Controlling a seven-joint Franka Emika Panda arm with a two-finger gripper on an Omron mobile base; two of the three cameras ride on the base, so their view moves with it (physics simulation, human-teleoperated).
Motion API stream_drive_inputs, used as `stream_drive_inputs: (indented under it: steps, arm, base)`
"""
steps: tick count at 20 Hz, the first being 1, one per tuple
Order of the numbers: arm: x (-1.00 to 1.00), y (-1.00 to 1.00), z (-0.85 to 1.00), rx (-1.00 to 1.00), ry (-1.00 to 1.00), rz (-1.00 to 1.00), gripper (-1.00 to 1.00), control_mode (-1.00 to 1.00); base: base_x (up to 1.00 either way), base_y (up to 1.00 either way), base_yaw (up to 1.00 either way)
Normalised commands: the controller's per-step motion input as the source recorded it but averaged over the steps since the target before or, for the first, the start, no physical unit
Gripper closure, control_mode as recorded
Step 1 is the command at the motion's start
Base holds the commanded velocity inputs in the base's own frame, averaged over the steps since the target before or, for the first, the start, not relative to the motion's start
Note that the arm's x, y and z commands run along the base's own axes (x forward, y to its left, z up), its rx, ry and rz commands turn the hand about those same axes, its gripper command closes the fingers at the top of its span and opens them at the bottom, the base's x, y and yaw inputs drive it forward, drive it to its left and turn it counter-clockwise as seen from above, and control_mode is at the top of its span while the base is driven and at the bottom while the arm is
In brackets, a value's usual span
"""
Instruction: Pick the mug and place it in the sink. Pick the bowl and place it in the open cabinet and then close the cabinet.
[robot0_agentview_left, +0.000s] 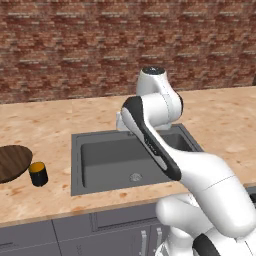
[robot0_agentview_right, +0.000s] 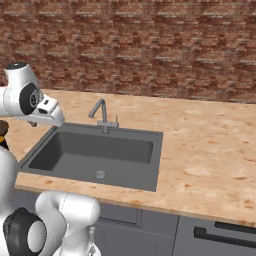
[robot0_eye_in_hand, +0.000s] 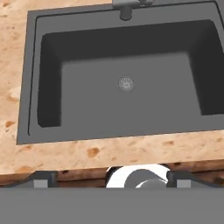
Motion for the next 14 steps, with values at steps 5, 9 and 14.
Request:
stream_drive_inputs:
  steps: [5,9,14]
  arm:
    - [-0.08,0.96,-0.11,-0.01,0.01,-0.01,-1.0,-1.0]
    - [0.0,0.93,-0.2,0.0,0.03,-0.01,-1.0,-1.0]
    - [0.0,0.92,-0.31,0.0,0.1,0.0,-1.0,-1.0]
  base:
    - [0.0,0.0,0.0]
    - [0.0,0.0,0.0]
    - [0.0,0.0,0.0]
